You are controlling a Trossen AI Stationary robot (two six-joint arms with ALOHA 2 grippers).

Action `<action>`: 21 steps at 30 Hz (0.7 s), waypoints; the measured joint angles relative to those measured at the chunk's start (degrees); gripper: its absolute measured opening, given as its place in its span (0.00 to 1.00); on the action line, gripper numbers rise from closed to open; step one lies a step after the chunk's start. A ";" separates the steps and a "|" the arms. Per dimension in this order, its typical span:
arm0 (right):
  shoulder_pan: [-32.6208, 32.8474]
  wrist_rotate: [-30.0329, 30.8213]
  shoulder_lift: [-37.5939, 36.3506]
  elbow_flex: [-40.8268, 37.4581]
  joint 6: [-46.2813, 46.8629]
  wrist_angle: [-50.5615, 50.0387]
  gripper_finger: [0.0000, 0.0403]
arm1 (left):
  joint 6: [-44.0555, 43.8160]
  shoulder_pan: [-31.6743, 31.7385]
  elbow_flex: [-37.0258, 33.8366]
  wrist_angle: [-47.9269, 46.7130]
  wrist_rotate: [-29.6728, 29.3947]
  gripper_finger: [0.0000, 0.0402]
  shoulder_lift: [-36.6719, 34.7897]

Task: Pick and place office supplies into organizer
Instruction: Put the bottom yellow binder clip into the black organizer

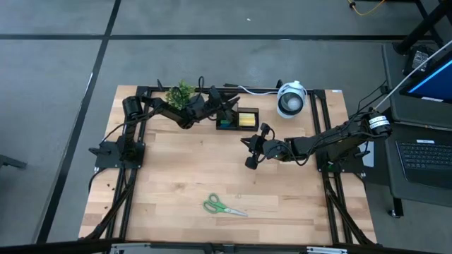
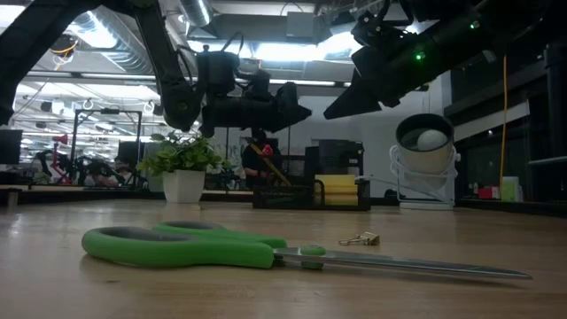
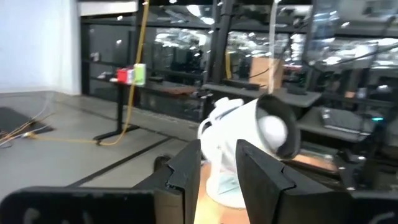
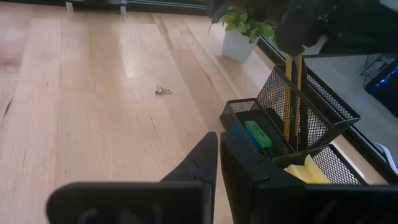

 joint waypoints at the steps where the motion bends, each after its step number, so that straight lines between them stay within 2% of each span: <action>1: 0.00 0.00 0.00 0.00 0.00 0.02 0.06 | 0.01 -0.01 0.00 0.46 1.01 0.24 -0.12; 5: 0.00 0.00 0.00 0.00 0.00 -0.01 0.06 | 0.02 -0.45 0.00 -0.12 5.50 0.24 -2.16; 9: 0.00 0.00 0.00 0.00 0.00 -0.02 0.06 | 2.66 -1.99 0.00 -4.87 7.75 0.24 -6.63; 13: 0.00 0.00 0.00 -0.01 0.00 -0.09 0.06 | 8.66 -4.51 0.00 -18.04 7.49 0.24 -13.31; 17: 0.00 0.00 0.00 0.00 0.00 -0.11 0.06 | 14.46 -7.75 0.00 -33.72 4.95 0.24 -20.67; 21: 0.00 -0.10 0.00 0.00 1.39 -0.11 0.06 | 18.60 -11.49 0.02 -45.22 2.60 0.24 -28.07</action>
